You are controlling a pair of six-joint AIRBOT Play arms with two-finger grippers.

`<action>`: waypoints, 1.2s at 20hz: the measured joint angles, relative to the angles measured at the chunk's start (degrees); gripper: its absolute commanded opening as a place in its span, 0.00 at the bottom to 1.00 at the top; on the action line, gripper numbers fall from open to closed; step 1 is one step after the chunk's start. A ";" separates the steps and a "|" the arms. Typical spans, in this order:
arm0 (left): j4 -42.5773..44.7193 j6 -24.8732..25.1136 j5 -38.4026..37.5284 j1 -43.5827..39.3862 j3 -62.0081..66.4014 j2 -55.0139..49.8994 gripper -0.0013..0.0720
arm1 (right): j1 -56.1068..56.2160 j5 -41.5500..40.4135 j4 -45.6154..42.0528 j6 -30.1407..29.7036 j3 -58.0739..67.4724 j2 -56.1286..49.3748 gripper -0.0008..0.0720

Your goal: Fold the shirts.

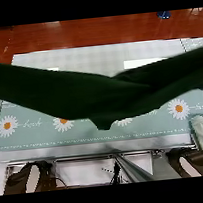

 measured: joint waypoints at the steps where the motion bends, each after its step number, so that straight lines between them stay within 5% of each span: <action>1: 1.38 -0.35 -1.49 0.09 0.55 -0.11 0.04 | 0.00 2.43 -0.44 -0.72 0.44 -0.04 0.06; 7: 2.84 -1.42 -4.44 0.20 -3.48 -1.05 0.04 | 0.00 9.55 -2.38 -7.28 1.40 -5.49 0.06; 17: -6.80 1.51 0.42 -0.61 -35.65 -1.29 0.04 | 0.00 -10.10 4.90 -12.22 1.51 -37.64 0.06; 23: -7.67 2.27 8.55 -5.44 -53.13 -1.29 0.04 | 0.00 -13.42 15.23 -11.32 1.51 -52.37 0.07; 24: -7.80 2.29 10.16 -6.54 -55.21 -1.29 0.04 | 0.00 -13.40 16.74 -11.26 1.51 -53.70 0.18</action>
